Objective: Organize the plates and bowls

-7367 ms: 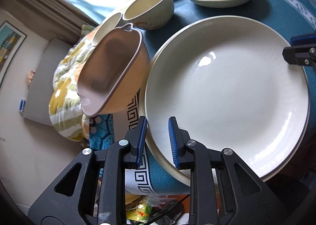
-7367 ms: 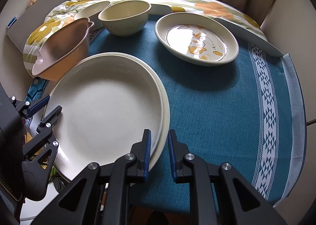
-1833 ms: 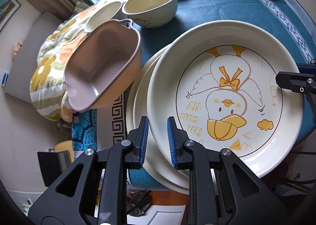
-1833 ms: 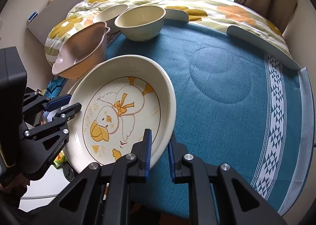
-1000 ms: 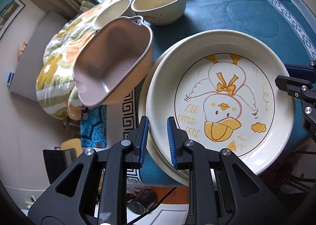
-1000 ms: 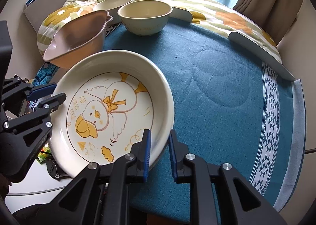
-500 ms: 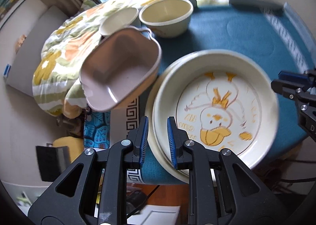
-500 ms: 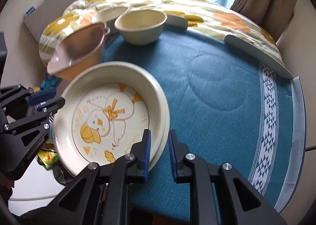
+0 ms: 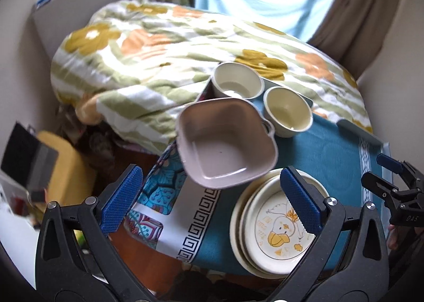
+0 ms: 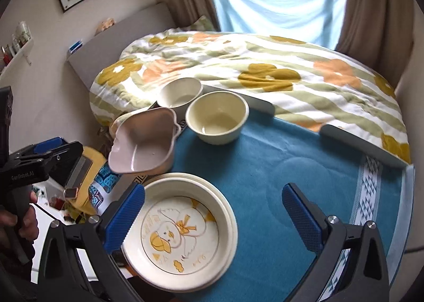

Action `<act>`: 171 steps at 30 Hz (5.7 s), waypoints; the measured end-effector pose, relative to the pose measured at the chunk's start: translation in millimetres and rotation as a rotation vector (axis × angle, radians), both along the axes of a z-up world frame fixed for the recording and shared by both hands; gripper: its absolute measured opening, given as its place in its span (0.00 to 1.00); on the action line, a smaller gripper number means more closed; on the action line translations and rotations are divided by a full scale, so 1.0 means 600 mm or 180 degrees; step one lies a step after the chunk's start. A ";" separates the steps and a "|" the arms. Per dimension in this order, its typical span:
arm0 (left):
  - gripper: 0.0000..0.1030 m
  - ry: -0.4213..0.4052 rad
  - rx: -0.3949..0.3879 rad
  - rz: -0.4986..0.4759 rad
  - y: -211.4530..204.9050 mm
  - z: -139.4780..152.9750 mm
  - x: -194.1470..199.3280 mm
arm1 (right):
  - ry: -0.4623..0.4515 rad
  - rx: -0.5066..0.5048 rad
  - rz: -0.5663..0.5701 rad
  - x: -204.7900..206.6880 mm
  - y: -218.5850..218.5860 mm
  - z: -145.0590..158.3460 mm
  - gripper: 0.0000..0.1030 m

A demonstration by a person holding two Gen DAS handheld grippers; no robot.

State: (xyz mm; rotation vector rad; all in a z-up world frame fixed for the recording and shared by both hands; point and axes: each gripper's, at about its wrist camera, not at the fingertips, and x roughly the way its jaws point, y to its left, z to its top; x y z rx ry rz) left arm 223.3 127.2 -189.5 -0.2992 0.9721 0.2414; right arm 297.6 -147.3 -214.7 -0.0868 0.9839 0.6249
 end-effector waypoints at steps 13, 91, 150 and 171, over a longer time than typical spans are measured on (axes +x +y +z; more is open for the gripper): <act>0.68 0.0525 -0.0919 -0.0025 0.088 -0.160 0.076 | 0.0660 -0.0281 0.0193 0.094 0.180 -0.119 0.88; 0.13 0.0752 -0.0381 -0.2053 -0.645 -0.215 0.072 | 0.0603 0.0120 -0.1623 -0.140 -0.465 -0.182 0.10; 1.00 -0.0072 -0.0042 -0.0499 -0.190 0.083 0.070 | -0.0294 0.0077 -0.0567 0.036 -0.127 0.124 0.97; 0.37 0.0860 -0.1006 -0.0559 -0.083 -0.222 0.369 | 0.0960 -0.0221 -0.0582 0.285 0.072 -0.177 0.44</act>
